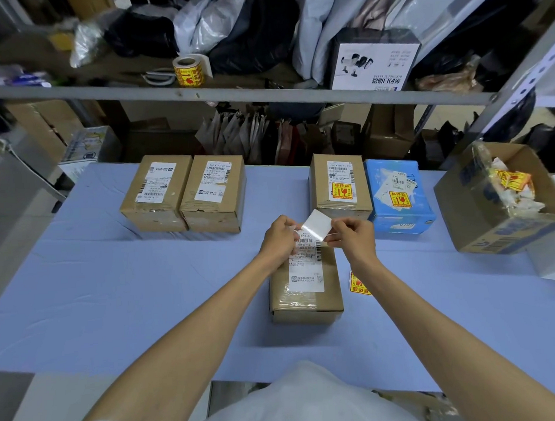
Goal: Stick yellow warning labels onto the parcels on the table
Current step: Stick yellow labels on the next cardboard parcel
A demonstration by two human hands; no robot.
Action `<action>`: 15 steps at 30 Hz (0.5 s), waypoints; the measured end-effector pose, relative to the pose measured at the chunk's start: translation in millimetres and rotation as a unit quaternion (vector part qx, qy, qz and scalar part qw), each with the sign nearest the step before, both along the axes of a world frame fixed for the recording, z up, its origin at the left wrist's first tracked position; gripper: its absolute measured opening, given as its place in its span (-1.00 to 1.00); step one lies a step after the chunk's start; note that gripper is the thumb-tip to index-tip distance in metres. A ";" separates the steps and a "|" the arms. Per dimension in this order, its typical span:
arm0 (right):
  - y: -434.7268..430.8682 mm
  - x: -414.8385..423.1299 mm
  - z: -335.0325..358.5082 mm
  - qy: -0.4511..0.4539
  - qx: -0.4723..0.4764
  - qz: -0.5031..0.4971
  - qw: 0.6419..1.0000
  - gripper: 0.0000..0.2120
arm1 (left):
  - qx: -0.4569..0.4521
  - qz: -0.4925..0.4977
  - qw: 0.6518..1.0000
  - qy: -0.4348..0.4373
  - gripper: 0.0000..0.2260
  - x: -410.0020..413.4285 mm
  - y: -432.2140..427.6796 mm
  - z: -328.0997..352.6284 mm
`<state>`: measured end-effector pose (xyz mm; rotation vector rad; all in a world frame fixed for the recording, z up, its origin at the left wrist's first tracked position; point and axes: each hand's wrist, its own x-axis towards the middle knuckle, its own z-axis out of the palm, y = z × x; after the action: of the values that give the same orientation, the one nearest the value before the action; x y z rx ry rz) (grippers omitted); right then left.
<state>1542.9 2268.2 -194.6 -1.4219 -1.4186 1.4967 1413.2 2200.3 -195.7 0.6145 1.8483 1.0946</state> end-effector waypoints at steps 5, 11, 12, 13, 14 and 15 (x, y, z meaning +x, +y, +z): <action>0.7 -0.6 -2.5 -0.002 -0.014 -0.004 1.000 -0.85 | -0.008 -0.017 0.995 0.095 -0.78 -1.5 -1.0 7.7; -0.6 -3.0 -4.6 -0.017 -0.021 -0.001 1.000 -0.86 | -0.012 -0.014 0.998 0.068 -0.77 2.2 0.5 11.1; -0.6 -3.0 -4.6 -0.019 -0.021 0.000 1.000 -0.86 | -0.012 -0.016 0.998 0.063 -0.80 2.8 0.2 11.8; -0.5 -3.1 -4.1 -0.020 -0.021 0.000 1.000 -0.86 | -0.013 -0.017 0.998 0.059 -0.84 3.4 -0.4 12.3; -0.3 -3.0 -3.7 -0.021 -0.021 0.001 1.000 -0.85 | -0.016 -0.017 0.998 0.055 -0.85 3.5 -0.3 12.5; -0.2 -3.1 -3.2 -0.022 -0.021 0.001 1.000 -0.85 | -0.015 -0.014 0.998 0.052 -0.85 3.5 -0.4 12.6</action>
<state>1539.7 2268.0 -197.8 -1.4876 -1.4239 1.5133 1416.7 2199.9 -183.1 0.6893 1.9352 1.0321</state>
